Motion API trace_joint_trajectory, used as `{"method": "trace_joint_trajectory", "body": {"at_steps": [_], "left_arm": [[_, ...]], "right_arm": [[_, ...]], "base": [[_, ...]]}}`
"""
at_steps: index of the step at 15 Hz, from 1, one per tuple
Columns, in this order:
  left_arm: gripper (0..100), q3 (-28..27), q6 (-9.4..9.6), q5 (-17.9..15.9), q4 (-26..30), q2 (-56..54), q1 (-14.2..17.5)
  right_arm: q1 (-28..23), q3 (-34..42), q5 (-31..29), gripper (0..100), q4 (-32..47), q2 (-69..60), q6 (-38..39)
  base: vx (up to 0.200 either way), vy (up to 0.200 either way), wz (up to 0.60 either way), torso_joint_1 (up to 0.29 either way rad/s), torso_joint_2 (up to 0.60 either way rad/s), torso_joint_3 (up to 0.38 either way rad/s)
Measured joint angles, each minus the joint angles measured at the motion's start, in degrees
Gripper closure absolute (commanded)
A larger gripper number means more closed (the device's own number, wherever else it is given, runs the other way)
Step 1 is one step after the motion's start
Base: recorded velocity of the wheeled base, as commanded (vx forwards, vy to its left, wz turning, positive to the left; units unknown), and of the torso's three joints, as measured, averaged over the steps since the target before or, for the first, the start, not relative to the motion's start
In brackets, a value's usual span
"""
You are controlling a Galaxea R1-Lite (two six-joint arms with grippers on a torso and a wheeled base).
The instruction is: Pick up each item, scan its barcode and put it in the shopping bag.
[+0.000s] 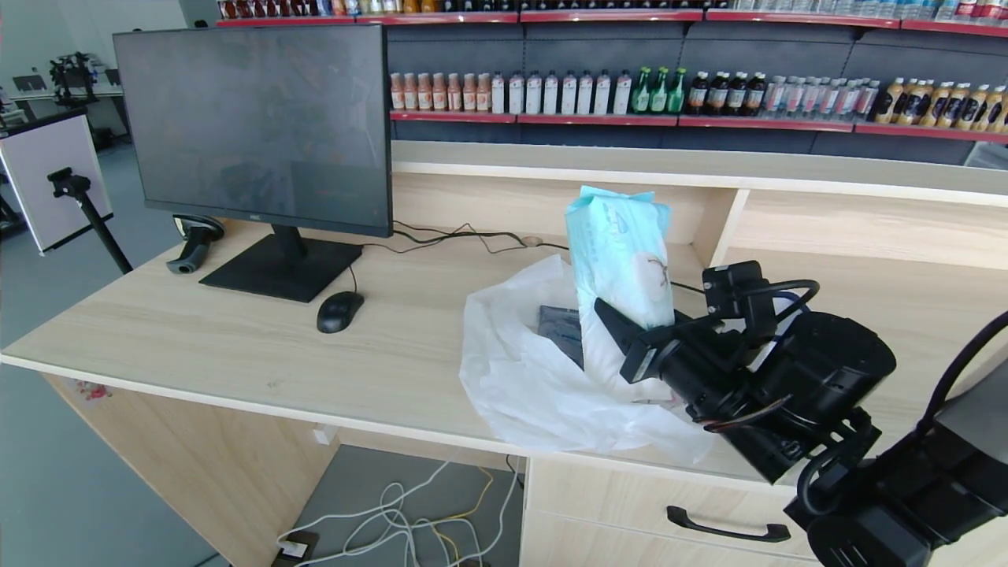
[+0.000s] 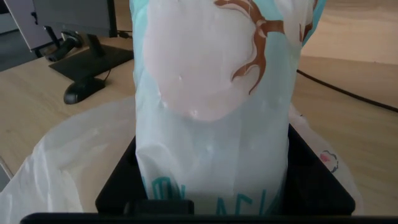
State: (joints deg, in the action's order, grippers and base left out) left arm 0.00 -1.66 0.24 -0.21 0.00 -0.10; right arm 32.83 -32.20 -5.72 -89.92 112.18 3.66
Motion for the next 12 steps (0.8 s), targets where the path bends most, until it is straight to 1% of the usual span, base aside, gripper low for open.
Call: {"method": "trace_joint_trajectory", "body": {"at_steps": [2, 8, 10, 12], "left_arm": [[0, 0.0, 0.00, 0.0, 0.0, 0.0, 0.0], [0, 0.0, 0.24, 0.0, 0.0, 0.0, 0.0], [0, 0.0, 0.98, 0.0, 0.1, 0.0, 0.0], [0, 0.0, 1.11, 0.0, 0.1, 0.0, 0.0]], "right_arm": [[1.5, 0.7, 0.0, 100, 0.0, -0.4, 0.0], [3.0, 0.1, 0.1, 100, 0.0, -0.6, 0.2], [3.1, 0.3, 0.1, 100, 0.0, -0.6, 0.5], [3.1, 0.3, 0.1, 100, 0.0, -0.6, 0.7]], "base": [[0.000, 0.000, 0.00, 0.000, 0.00, 0.000], [0.000, 0.000, 0.00, 0.000, 0.00, 0.000], [0.000, 0.000, 0.00, 0.000, 0.00, 0.000], [0.000, 0.000, 0.00, 0.000, 0.00, 0.000]]}}
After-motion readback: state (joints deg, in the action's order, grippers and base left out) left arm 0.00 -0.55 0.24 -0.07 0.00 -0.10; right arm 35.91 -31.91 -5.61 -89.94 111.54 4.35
